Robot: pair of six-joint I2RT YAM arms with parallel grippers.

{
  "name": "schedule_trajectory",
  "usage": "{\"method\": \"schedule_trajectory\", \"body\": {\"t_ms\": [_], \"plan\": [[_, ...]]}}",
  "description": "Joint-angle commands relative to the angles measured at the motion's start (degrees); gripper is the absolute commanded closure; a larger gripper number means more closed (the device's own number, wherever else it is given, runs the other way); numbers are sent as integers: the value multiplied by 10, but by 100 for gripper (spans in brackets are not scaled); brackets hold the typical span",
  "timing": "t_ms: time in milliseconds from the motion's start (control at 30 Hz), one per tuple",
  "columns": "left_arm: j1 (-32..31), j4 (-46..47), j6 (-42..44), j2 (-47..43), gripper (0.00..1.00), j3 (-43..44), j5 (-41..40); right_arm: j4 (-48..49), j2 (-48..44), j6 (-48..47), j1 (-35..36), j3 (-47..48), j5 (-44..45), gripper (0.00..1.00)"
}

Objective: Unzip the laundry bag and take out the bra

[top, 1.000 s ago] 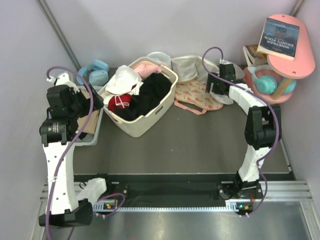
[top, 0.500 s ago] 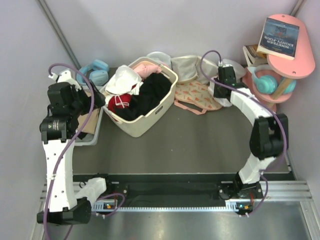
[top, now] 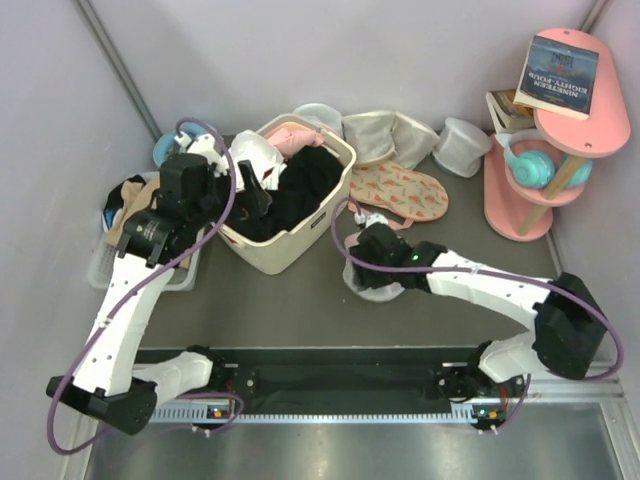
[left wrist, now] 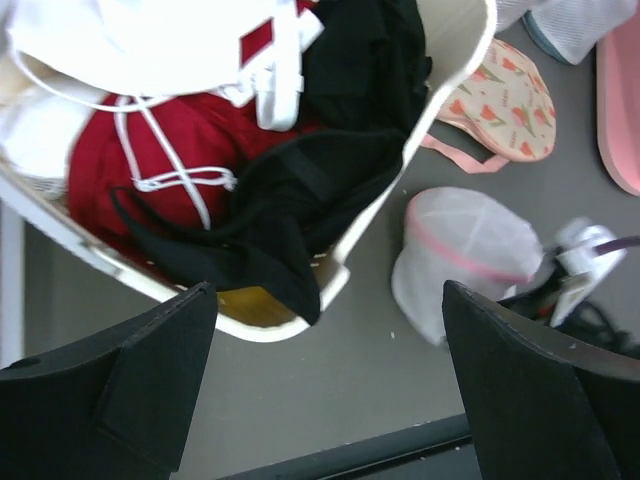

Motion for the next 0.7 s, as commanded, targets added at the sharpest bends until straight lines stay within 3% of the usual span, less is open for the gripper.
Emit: {"method": "schedule_trajectory", "body": {"t_ms": [0,100,267,467,567,667], "plan": [[-60,29,-53,-10,2,-18,-31,70,5,66,51,32,-42,24],[-110,25,-88,-4,2,-32,-59,51,-44,50,48,50,-23,14],[-197,43,-176,2,3,-61,-85,-9,-152,-9,12,56,4,9],[-305,87,-272,40,2,-102,-119,-9,-243,-54,-135,-17,-37,4],[-354,143,-320,76,1,-123,-119,20,-247,-65,-228,-62,-91,4],[-366,216,-363,115,1,-149,-84,48,-241,-56,-270,-108,-129,4]]}}
